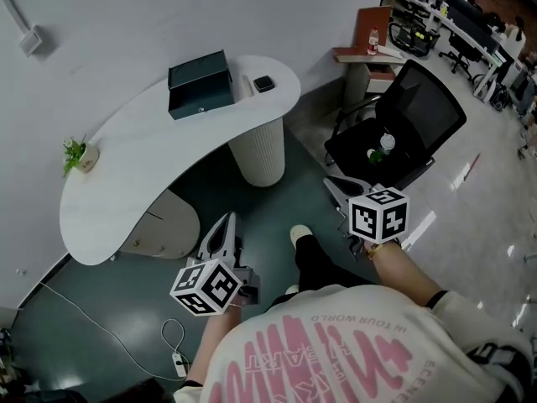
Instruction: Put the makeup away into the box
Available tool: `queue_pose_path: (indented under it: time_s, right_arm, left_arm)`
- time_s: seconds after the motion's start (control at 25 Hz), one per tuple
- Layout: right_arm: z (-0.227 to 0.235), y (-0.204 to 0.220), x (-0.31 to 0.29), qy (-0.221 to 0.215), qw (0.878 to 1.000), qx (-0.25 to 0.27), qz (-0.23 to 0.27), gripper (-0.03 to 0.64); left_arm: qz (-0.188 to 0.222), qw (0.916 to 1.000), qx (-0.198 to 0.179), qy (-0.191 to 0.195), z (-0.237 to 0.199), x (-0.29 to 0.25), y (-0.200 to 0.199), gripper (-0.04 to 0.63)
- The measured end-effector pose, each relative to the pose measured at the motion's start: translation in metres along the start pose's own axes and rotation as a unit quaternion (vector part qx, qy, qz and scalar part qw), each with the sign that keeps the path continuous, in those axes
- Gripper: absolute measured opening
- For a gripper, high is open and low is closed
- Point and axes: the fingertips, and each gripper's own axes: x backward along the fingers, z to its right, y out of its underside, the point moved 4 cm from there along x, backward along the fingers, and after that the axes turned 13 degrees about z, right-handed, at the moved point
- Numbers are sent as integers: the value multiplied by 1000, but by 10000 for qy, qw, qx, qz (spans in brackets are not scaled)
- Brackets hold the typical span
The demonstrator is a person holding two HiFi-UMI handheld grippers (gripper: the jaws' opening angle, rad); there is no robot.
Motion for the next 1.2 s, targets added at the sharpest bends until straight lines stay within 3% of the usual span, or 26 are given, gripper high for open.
queue_pose_path:
  time_s: [0.48, 1.08, 1.2]
  right_arm:
    - [-3, -16, -80, -369, 9991, -22, -218, -2]
    - [43, -68, -222, -867, 9956, -166, -302, 0]
    - [53, -79, -250, -1011, 9942, -223, -305, 0]
  left_arm:
    - [174, 9992, 49, -345, -40, -44, -25, 2]
    - [727, 9920, -31, -1032, -86, -144, -74, 2]
    - [848, 9890, 90, -1211, -95, -163, -83, 2]
